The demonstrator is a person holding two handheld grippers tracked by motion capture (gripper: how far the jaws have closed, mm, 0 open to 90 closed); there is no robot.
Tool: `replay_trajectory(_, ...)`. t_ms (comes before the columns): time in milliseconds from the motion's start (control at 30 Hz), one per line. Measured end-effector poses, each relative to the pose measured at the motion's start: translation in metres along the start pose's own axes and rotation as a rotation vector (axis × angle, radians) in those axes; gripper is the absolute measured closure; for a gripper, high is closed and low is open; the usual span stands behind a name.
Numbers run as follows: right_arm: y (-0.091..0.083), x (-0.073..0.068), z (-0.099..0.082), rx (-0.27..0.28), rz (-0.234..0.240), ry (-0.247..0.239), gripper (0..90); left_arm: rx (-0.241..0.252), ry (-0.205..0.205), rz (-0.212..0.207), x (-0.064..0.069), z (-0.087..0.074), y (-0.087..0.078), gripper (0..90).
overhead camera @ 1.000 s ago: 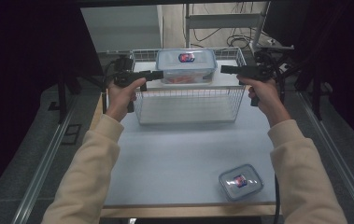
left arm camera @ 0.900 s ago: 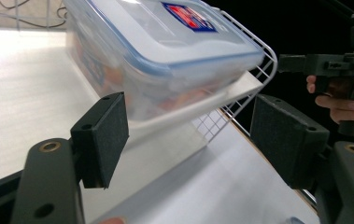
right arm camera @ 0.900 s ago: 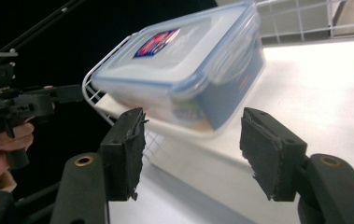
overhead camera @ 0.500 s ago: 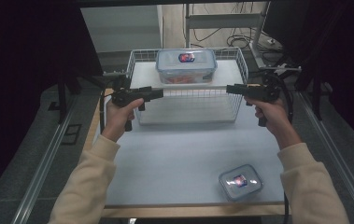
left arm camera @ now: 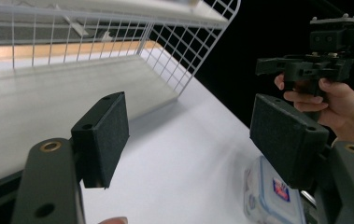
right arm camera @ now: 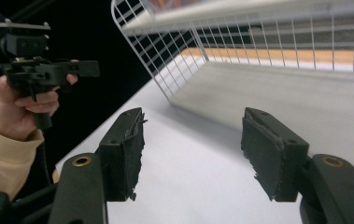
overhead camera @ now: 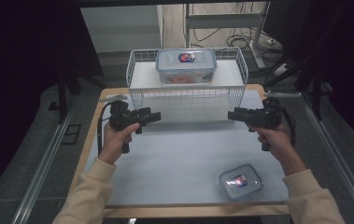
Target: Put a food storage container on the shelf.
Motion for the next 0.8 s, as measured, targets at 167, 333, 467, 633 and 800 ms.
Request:
replay_trajectory(167, -0.001, 0.000, -0.023, -0.026, -0.029, -0.013, 38.3, -0.034, 0.006, 0.000, 0.004, -0.025, 0.004, 27.7)
replay_trajectory(333, 0.000, -0.001, -0.045, -0.058, -0.053, -0.036, 37.6, -0.068, 0.018, -0.005, 0.010, -0.048, 0.010, 27.6)
replay_trajectory(467, 0.001, -0.001, -0.058, -0.089, -0.069, -0.045, 36.8, -0.108, 0.022, -0.003, 0.012, -0.065, 0.017, 27.5)
replay_trajectory(633, 0.000, -0.005, -0.071, -0.124, -0.086, -0.057, 35.4, -0.137, 0.016, 0.016, 0.010, -0.080, 0.021, 27.4)
replay_trajectory(800, -0.001, -0.008, -0.078, -0.136, -0.086, -0.052, 35.3, -0.145, 0.004, 0.033, 0.005, -0.087, 0.021, 27.6)
Point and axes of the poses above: each handheld gripper's, and its own axes: y roughly forward along the jaws, z roughly out of its top, x roughly to its right, the point moved 6 cm from there along y, roughly forward along the jaws, and after that the axes turned 6 degrees about -x, right-handed, at the moved point
